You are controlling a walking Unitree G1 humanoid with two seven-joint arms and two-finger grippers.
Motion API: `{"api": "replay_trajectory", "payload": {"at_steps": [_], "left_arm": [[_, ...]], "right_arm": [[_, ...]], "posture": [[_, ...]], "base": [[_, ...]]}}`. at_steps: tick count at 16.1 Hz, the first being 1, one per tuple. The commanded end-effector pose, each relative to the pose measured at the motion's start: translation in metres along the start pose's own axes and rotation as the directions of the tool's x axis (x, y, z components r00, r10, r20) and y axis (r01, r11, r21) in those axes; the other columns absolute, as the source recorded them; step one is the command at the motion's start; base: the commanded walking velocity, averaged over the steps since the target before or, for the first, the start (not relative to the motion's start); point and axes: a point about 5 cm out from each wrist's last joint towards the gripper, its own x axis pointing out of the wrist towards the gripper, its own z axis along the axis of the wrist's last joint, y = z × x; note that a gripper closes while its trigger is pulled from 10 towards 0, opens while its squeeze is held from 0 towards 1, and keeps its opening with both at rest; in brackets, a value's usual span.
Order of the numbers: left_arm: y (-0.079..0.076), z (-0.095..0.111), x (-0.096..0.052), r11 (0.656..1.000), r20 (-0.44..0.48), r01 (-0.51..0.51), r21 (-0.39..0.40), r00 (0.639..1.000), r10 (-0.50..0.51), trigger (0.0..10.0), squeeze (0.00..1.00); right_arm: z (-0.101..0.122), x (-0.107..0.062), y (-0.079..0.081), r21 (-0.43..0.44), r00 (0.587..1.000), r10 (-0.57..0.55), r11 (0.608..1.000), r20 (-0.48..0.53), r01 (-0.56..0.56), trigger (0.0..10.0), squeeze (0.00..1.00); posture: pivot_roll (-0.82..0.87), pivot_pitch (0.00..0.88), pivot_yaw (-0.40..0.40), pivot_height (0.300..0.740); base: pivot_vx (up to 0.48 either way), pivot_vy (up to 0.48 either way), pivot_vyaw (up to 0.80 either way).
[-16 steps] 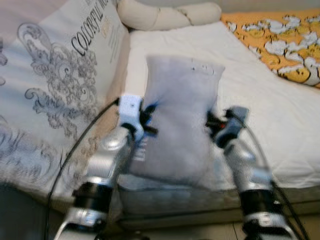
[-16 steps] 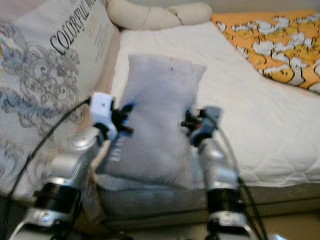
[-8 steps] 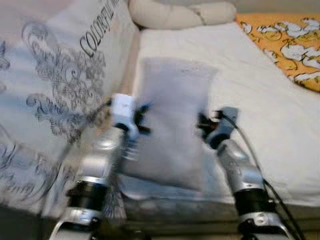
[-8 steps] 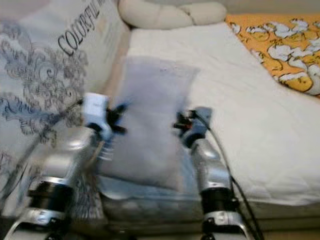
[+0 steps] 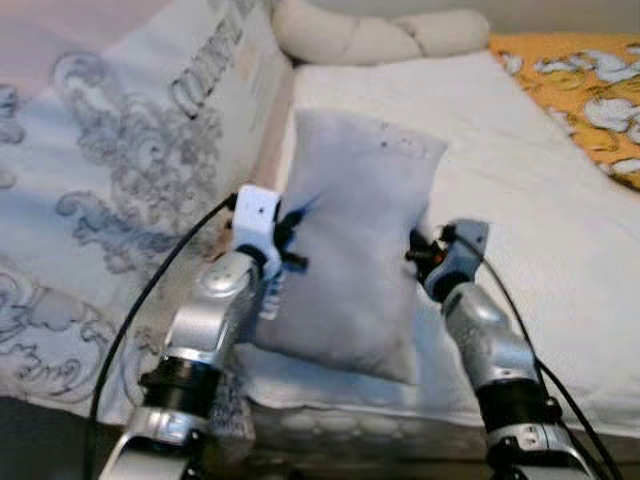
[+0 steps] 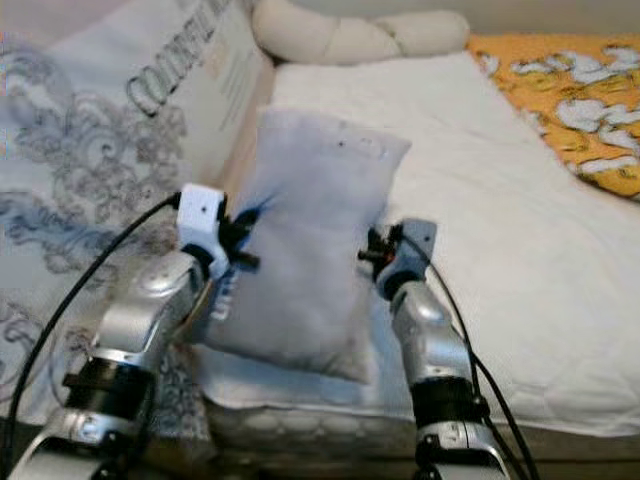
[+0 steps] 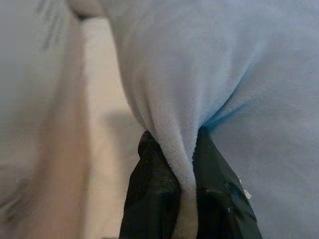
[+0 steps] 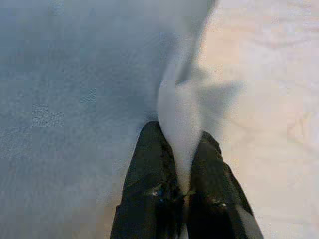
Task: Clean up the room
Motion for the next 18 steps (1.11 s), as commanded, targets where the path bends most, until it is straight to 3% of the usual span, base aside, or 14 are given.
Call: {"api": "replay_trajectory", "payload": {"at_steps": [1,2,4,7,8,10,14,15,16,17,18], "left_arm": [[0.014,0.016,0.002,0.997,0.065,-0.065,0.032,0.996,0.063,10.0,0.00],[0.020,0.017,0.007,0.994,0.058,-0.083,0.076,0.995,0.078,10.0,0.00],[0.036,0.020,0.016,0.976,0.034,-0.118,0.182,0.993,0.114,10.0,0.00],[0.064,0.035,0.022,0.948,0.024,-0.127,0.291,0.992,0.126,10.0,0.00],[0.066,0.036,0.023,0.947,0.022,-0.122,0.298,0.992,0.121,10.0,0.00],[0.079,0.042,0.024,0.926,-0.026,-0.073,0.370,0.996,0.089,10.0,0.00],[0.089,0.039,0.024,0.885,-0.118,-0.022,0.465,0.989,0.087,10.0,0.00],[0.089,0.038,0.023,0.901,-0.103,-0.031,0.433,0.991,0.084,10.0,0.84],[0.089,0.038,0.024,0.908,-0.098,-0.034,0.418,0.992,0.082,10.0,0.84],[0.090,0.039,0.024,0.916,-0.073,-0.051,0.398,0.994,0.087,10.0,1.00],[0.090,0.042,0.024,0.936,-0.037,-0.072,0.345,0.995,0.091,10.0,1.00]], "right_arm": [[0.001,-0.003,-0.021,-0.030,0.995,-0.102,0.994,0.005,0.102,10.0,1.00],[-0.003,-0.006,-0.031,-0.009,0.989,-0.146,0.989,0.009,0.146,10.0,1.00],[-0.008,-0.011,-0.037,0.000,0.991,-0.131,0.991,-0.007,0.131,10.0,1.00],[-0.002,-0.019,-0.022,0.015,0.988,0.155,0.988,0.025,-0.155,10.0,1.00],[-0.001,-0.020,-0.021,0.009,0.982,0.189,0.982,0.028,-0.189,10.0,1.00],[0.008,-0.032,-0.014,-0.055,0.918,0.395,0.918,0.020,-0.394,10.0,1.00],[0.016,-0.051,-0.010,-0.074,0.819,0.574,0.816,-0.014,-0.573,10.0,1.00],[0.019,-0.058,-0.009,-0.079,0.794,0.607,0.792,-0.008,-0.606,10.0,1.00],[0.020,-0.060,-0.009,-0.084,0.791,0.612,0.788,-0.004,-0.610,10.0,1.00],[0.022,-0.061,-0.010,-0.077,0.792,0.610,0.790,0.006,-0.608,10.0,1.00],[0.024,-0.062,-0.010,-0.063,0.795,0.606,0.795,0.017,-0.604,10.0,1.00]], "posture": [[-0.02,0.000,0.092,0.740],[-0.02,0.000,0.094,0.740],[-0.03,0.000,0.102,0.740],[-0.04,0.000,0.127,0.740],[-0.04,0.000,0.127,0.740],[-0.04,0.000,0.141,0.740],[-0.04,0.000,0.151,0.740],[-0.05,0.000,0.154,0.740],[-0.05,0.000,0.154,0.740],[-0.06,0.000,0.158,0.740],[-0.07,0.000,0.158,0.740]], "base": [[0.000,0.000,0.00],[0.000,0.000,0.00],[0.000,0.000,0.00],[0.000,0.000,0.00],[0.000,0.000,0.00],[0.000,0.000,0.00],[0.000,0.000,0.00],[0.000,0.000,0.00],[0.000,0.000,0.00],[0.000,0.000,0.00],[0.000,0.000,0.00]]}}
